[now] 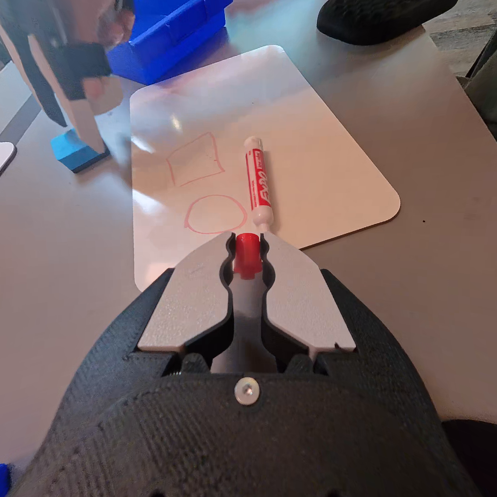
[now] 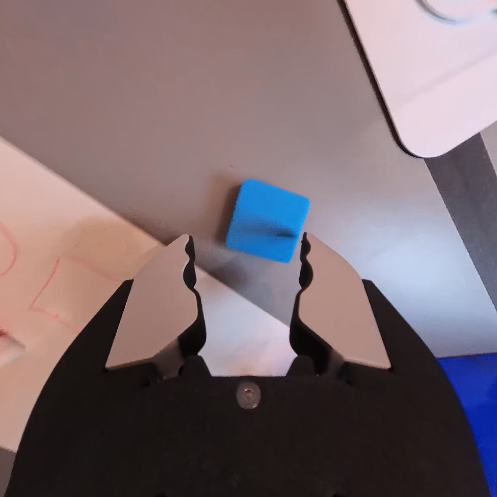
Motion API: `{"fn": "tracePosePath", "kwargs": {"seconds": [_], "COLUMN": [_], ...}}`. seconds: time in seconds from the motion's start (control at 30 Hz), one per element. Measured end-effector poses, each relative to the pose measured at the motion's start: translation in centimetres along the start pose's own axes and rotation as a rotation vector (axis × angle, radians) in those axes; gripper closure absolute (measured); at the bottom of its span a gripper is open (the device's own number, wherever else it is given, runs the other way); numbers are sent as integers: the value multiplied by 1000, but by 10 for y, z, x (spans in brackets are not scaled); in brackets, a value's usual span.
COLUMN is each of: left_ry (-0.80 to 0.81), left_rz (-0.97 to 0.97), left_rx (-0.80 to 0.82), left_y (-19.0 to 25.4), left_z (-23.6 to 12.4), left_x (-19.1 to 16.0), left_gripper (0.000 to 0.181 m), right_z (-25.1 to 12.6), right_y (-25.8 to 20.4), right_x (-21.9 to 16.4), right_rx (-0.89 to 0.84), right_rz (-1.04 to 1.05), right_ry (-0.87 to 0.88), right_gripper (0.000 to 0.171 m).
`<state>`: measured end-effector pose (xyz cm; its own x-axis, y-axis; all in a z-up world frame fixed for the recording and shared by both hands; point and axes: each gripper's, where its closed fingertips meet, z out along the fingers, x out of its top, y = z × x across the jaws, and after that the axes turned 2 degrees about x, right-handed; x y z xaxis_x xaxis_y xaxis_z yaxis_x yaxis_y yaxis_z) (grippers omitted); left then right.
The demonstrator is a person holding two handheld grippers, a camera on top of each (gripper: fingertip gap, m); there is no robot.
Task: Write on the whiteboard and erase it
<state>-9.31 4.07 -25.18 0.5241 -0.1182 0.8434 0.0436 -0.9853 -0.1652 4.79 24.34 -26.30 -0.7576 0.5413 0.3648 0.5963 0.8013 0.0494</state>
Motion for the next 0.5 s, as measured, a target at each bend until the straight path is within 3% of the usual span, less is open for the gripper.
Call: {"fn": "tracePosePath", "kwargs": {"seconds": [0.07, 0.1, 0.27, 0.4, 0.5], "left_ry": [-4, -7, -5, 10, 1], "left_rz": [4, 5, 5, -23, -45], "left_rx": [-1, -3, -1, 22, 38], "left_y": [1, 1, 1, -6, -10], "left_z": [0, 1, 1, -1, 0], "left_x": [-1, -2, -2, -1, -4], "left_gripper": [164, 164, 164, 164, 164], "right_z": [11, 15, 5, -18, -19], "right_y": [10, 12, -35, -98, -120], "right_x": [1, 4, 12, -24, -58], "right_rx": [-6, 1, 141, 216, 176], "right_rz": [51, 53, -144, -341, -443], "right_ry": [-26, -19, 41, -34, -99], "right_gripper": [99, 114, 117, 116, 117]}}
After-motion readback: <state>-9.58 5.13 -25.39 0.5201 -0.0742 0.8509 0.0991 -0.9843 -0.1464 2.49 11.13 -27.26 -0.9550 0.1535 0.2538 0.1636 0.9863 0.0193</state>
